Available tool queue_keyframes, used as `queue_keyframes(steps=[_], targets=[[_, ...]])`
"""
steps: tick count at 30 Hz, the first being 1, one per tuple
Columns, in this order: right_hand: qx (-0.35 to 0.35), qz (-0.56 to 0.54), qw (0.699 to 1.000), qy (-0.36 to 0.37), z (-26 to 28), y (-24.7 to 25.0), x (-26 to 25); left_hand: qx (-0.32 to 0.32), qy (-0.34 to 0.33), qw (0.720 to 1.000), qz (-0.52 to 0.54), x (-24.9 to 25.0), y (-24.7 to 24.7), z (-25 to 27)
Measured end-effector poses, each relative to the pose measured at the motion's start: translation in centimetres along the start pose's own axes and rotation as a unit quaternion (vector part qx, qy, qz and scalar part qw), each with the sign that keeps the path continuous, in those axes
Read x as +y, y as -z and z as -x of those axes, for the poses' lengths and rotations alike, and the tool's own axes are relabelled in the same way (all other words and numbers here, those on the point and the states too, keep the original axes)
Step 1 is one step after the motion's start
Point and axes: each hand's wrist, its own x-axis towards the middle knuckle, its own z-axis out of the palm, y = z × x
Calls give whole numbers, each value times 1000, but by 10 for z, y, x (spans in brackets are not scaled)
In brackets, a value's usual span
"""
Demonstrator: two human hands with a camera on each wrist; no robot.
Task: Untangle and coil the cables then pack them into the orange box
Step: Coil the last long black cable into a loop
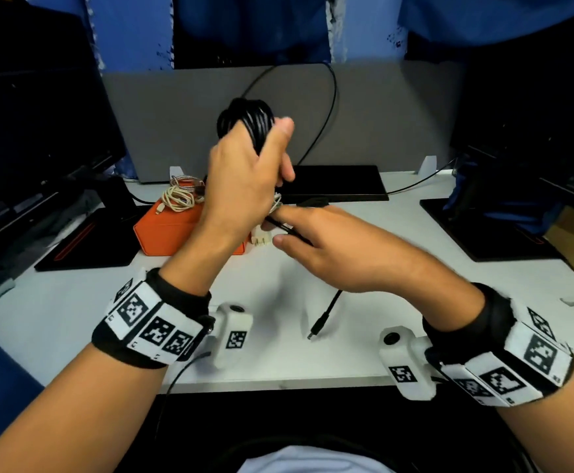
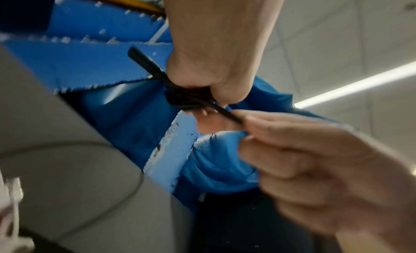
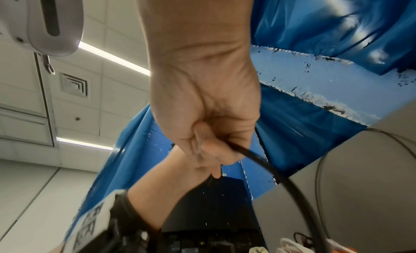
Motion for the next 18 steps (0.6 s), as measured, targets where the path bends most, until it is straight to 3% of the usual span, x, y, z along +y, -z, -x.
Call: queue_keyframes(steps=[3,6,8,13,18], targets=[[75,37,996,6,3,19,3,-166,-3,981,-102,-11,10,-6],[185,-12,983,2,8,44,11,-338,39,940,8,-8,20,-3],[237,-53,970,2,11,50,13,-395,87,907,117,-1,24,1],[298,-62,952,33,9,42,9,-433,63,835,334,6,22,8],[298,-185,936,11,1,19,7,-383,62,804,450,8,13,10]])
